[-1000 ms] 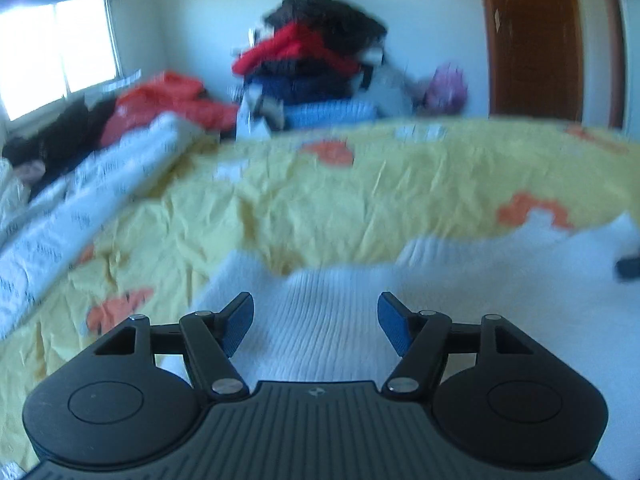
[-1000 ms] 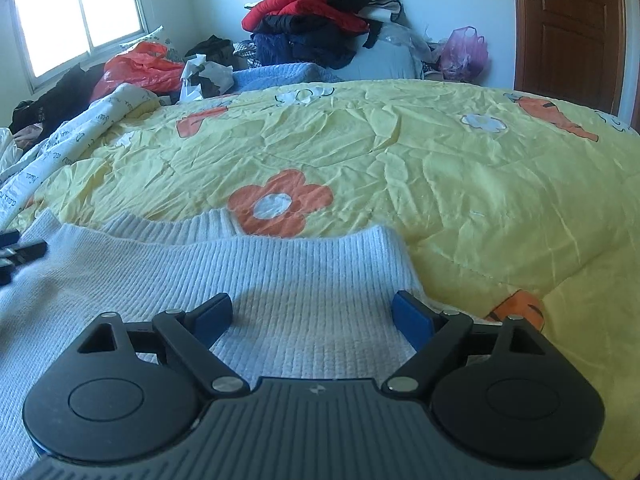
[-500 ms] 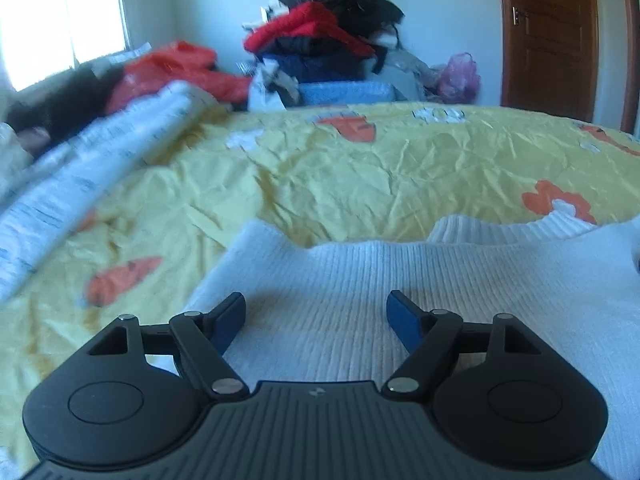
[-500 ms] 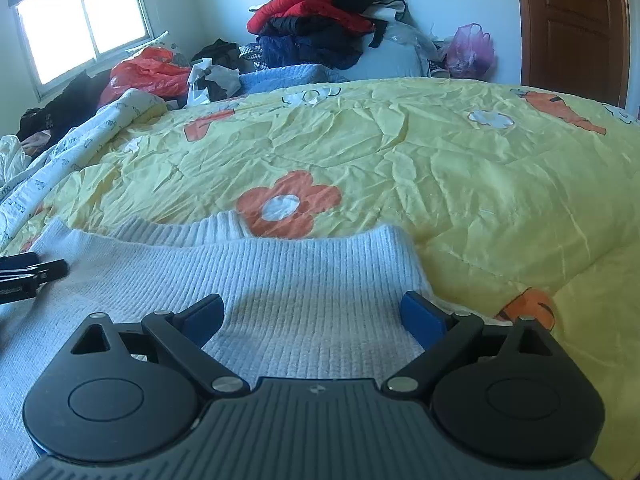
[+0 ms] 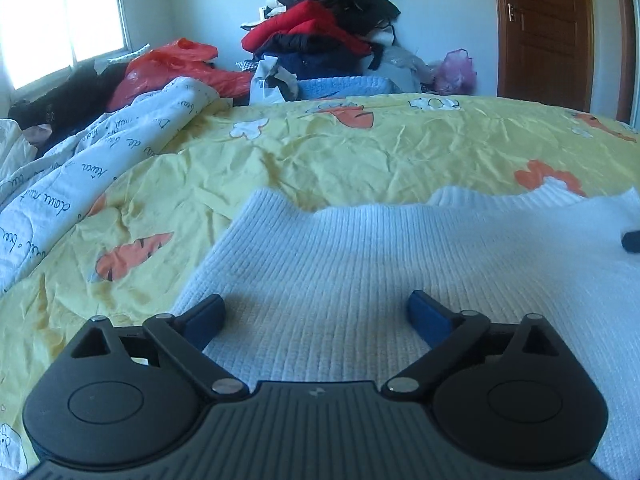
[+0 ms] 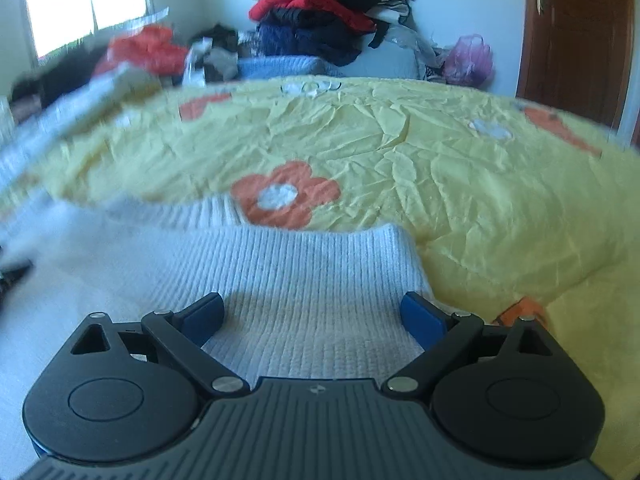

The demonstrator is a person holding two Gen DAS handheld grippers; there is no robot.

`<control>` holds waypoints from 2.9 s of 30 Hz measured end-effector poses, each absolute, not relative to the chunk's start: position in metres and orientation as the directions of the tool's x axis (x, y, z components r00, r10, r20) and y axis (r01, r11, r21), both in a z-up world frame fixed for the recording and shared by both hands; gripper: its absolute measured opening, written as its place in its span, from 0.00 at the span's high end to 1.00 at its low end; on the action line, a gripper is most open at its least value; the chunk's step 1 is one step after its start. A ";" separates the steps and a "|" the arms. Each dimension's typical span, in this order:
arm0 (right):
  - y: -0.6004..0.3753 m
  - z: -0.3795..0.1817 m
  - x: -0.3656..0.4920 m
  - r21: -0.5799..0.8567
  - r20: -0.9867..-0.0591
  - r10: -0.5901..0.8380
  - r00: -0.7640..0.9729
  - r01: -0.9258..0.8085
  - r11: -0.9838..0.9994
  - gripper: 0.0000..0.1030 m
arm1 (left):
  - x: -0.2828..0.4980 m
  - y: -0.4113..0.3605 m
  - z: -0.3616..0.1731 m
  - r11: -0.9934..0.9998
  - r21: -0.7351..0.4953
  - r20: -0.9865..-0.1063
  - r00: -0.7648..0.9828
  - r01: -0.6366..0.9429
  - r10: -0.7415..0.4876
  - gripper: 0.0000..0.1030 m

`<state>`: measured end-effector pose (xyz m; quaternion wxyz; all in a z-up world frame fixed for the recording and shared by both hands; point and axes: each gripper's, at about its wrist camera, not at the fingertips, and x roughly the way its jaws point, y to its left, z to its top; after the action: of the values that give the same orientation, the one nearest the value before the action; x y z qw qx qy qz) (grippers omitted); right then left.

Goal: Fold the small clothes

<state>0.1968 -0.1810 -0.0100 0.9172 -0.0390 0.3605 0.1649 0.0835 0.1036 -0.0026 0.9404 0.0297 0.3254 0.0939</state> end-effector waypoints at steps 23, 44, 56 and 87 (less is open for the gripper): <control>-0.156 -0.010 0.135 0.059 -0.593 0.419 0.688 -0.481 0.874 0.01 | -0.082 0.193 0.005 0.796 -0.489 -0.514 0.855 -0.356 0.067 0.04; -0.156 -0.009 0.133 0.065 -0.585 0.417 0.695 -0.473 0.879 0.01 | -0.084 0.185 -0.019 0.497 -0.776 -0.478 0.876 -0.387 -0.063 0.05; -0.156 -0.009 0.133 0.066 -0.584 0.417 0.696 -0.471 0.880 0.01 | -0.061 0.178 -0.020 0.475 -0.698 -0.560 0.822 -0.536 0.104 0.62; -0.135 0.010 0.214 0.741 -0.482 0.827 0.291 -0.368 0.561 0.06 | -0.056 -0.079 -0.004 0.873 0.482 -0.329 0.940 0.080 0.095 0.72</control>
<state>0.2139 -0.1354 0.0096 0.7615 0.2558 0.4481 0.3922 -0.0557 -0.0790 -0.0042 0.9520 0.2522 0.1736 0.0040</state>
